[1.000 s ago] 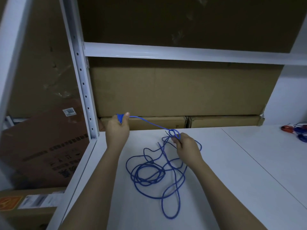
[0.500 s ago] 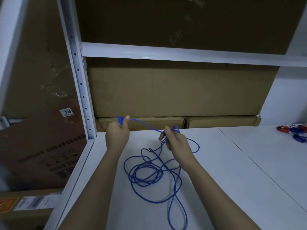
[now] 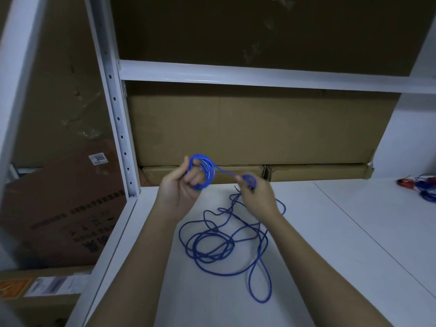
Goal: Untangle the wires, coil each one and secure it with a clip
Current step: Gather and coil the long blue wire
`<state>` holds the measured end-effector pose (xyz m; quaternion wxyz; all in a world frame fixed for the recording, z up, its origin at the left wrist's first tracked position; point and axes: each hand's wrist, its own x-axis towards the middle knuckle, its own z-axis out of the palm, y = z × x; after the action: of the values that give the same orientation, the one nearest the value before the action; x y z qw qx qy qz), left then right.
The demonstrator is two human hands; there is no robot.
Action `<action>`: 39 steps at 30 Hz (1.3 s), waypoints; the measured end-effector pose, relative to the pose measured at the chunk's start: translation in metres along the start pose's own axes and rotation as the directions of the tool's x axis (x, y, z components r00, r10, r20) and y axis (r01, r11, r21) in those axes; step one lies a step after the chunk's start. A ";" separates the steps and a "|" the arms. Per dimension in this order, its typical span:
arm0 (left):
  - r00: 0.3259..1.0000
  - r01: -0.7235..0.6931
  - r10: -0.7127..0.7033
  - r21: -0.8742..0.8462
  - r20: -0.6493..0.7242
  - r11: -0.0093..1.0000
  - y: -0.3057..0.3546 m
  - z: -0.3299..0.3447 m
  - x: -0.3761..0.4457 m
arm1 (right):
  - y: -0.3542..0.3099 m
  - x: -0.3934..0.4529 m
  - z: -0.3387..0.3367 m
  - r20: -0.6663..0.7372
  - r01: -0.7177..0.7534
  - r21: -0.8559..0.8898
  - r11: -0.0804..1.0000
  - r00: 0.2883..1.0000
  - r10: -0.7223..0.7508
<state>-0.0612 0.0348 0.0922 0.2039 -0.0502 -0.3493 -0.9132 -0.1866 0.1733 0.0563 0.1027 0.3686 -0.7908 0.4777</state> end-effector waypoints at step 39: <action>0.979 -0.135 0.173 0.983 0.113 0.124 -0.004 0.008 0.005 | 0.003 0.024 -0.022 0.161 0.186 -0.198 0.962 0.975 -0.156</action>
<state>-0.0675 0.0413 0.0970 0.2845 0.0729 -0.8506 -0.4361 -0.2096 0.1805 0.0778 0.1252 0.4560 -0.8077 0.3520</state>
